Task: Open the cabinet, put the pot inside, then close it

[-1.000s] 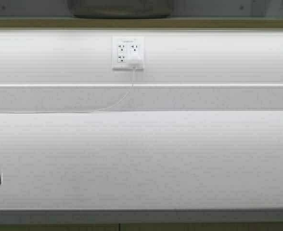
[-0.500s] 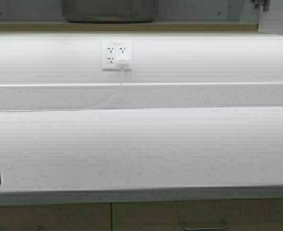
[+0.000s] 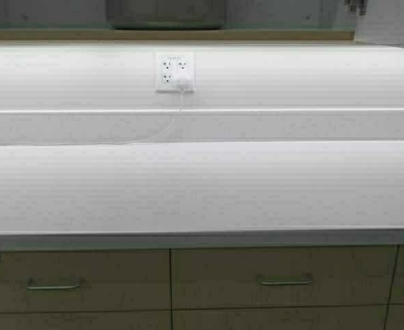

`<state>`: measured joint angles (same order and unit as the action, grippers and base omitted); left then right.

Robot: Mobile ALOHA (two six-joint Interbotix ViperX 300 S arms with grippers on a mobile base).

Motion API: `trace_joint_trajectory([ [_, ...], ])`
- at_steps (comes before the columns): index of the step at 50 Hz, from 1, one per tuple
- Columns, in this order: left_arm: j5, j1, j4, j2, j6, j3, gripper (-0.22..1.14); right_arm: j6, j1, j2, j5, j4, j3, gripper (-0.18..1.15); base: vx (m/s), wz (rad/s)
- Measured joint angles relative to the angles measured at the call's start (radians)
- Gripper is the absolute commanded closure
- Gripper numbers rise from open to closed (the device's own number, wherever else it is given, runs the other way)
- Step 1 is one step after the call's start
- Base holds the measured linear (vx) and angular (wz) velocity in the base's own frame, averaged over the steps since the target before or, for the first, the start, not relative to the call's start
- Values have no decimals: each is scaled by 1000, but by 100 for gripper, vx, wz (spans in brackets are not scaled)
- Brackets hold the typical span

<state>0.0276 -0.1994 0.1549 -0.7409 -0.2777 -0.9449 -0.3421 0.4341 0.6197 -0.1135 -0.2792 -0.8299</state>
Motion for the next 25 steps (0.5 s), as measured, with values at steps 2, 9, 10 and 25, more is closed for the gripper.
trace_joint_trajectory([
  [2, -2, 0, 0, 2, 0, 0, 89, -2, 0, -3, 0, 0, 5, 89, -30, 3],
  [9, 0, 2, 0, 6, 8, 0, 89, -6, 2, -6, -3, 0, 8, 89, -28, 3],
  [10, 0, 3, 0, 6, 9, 0, 89, -6, 3, -6, -5, 2, 8, 89, -26, 1],
  [25, 35, 173, 3, -3, 74, 11, 89, 8, -80, -18, -23, -17, 58, 89, -25, -7],
])
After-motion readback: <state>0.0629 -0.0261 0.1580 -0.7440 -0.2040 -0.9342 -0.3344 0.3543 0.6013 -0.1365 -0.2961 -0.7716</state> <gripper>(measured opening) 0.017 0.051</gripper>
